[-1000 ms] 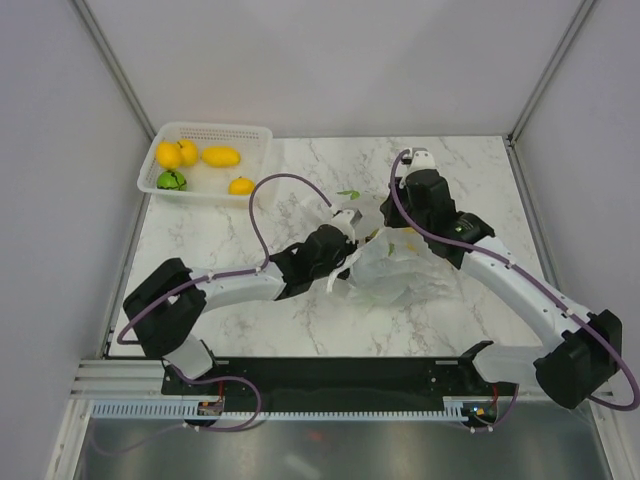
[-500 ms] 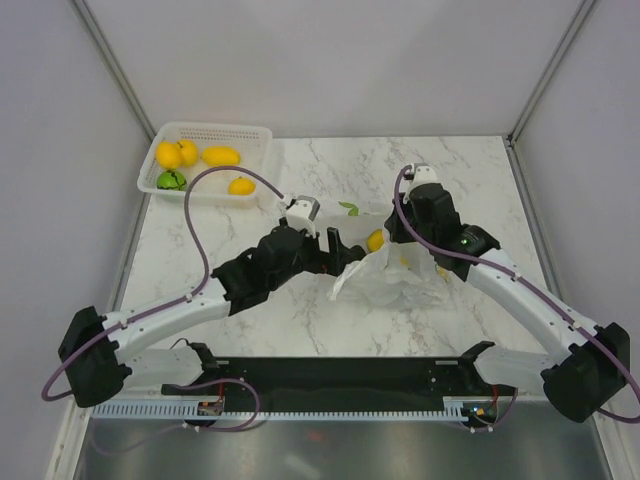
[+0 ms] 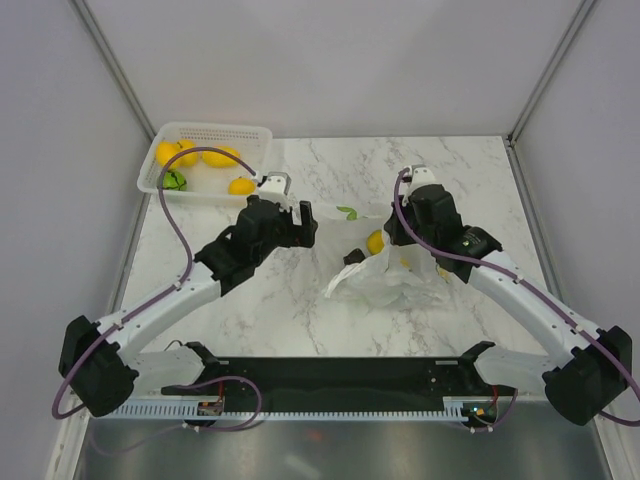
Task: Place the fake fruits into the plastic bag and tie a complex knot
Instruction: Place the fake fruit in the plastic bag, then adjust the plastic bag at the center of the board.
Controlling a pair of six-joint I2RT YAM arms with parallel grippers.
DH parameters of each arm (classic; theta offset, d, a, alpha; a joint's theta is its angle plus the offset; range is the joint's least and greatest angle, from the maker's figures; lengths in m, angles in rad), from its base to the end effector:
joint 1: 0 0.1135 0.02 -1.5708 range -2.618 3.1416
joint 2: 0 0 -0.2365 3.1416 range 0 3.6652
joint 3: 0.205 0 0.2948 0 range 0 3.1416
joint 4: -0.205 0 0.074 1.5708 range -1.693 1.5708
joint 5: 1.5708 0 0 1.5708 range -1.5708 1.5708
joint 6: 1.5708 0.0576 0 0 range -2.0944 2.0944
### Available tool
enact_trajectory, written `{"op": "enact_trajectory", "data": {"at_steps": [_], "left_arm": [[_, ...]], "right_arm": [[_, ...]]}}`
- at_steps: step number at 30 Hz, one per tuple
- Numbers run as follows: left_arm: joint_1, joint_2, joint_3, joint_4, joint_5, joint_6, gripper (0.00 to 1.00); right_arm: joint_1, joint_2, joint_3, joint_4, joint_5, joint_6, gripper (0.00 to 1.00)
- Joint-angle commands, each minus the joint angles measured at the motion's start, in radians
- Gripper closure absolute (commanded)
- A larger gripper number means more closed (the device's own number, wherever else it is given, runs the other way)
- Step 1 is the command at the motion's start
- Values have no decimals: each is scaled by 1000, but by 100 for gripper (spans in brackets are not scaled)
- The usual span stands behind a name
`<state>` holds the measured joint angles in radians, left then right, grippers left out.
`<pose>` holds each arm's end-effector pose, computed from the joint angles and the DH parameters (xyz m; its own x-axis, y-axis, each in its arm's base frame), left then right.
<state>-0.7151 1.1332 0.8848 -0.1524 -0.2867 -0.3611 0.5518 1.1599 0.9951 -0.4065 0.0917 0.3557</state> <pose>0.2623 -0.2063 0.2645 -0.4283 -0.0769 -0.9004 0.3004 0.9276 -0.2221 0.2843 0.1688 0.2711 -0.5906 0.0437 -0.8058 -0.2675 0.9315 0.2465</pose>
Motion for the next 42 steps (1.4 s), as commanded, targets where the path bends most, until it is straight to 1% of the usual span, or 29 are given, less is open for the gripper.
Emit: {"op": "enact_trajectory", "data": {"at_steps": [1,6,13,17,22,23,24,26,27,28,29,30,31,33,35,37,38,39,41,42], "left_arm": [[14,74,77,-22,6,70,0],[40,241,166,-22,6,70,0],[111,373,259,-22,6,70,0],[121,405,296,-22,6,70,0],[121,367,290,-22,6,70,0],[121,338,278,-24,-5,109,97],[121,318,235,-59,80,100,98],[121,274,185,-64,80,35,98],[117,214,122,-58,81,2,98],[114,186,93,-43,78,-9,98],[111,151,63,-36,74,-18,98],[99,90,12,-32,72,-25,98],[92,56,-15,-26,69,-29,98],[71,-33,-82,-6,61,-27,98],[62,-81,-121,4,38,-25,98],[59,-148,-170,8,17,-25,98],[59,-171,-188,8,17,-25,98],[57,-190,-225,8,17,-25,98],[57,-229,-257,8,17,-25,98],[57,-237,-286,8,17,-25,98]], "right_arm": [[-4,1,22,-3,-23,-20,100],[-4,3,34,-6,-29,-21,100],[-3,20,53,-12,-14,-35,100],[-3,55,76,-12,-14,-44,100],[-4,136,143,-5,17,-72,100],[-4,152,158,12,16,-78,100],[-4,193,175,17,17,-84,100],[-4,243,256,20,2,-89,100],[-4,297,289,20,-12,-87,100],[-4,323,354,20,-23,-87,100],[-3,349,388,20,-65,-84,100],[-4,397,420,20,-88,-77,100],[-3,420,486,20,-116,-74,100],[13,466,536,28,-147,-73,100],[39,481,577,38,-165,-84,100],[53,478,583,37,-179,-92,81],[63,468,574,38,-178,-98,69],[69,434,559,37,-173,-98,51],[82,387,501,38,-153,-101,41],[89,327,476,37,-147,-104,28]]}}
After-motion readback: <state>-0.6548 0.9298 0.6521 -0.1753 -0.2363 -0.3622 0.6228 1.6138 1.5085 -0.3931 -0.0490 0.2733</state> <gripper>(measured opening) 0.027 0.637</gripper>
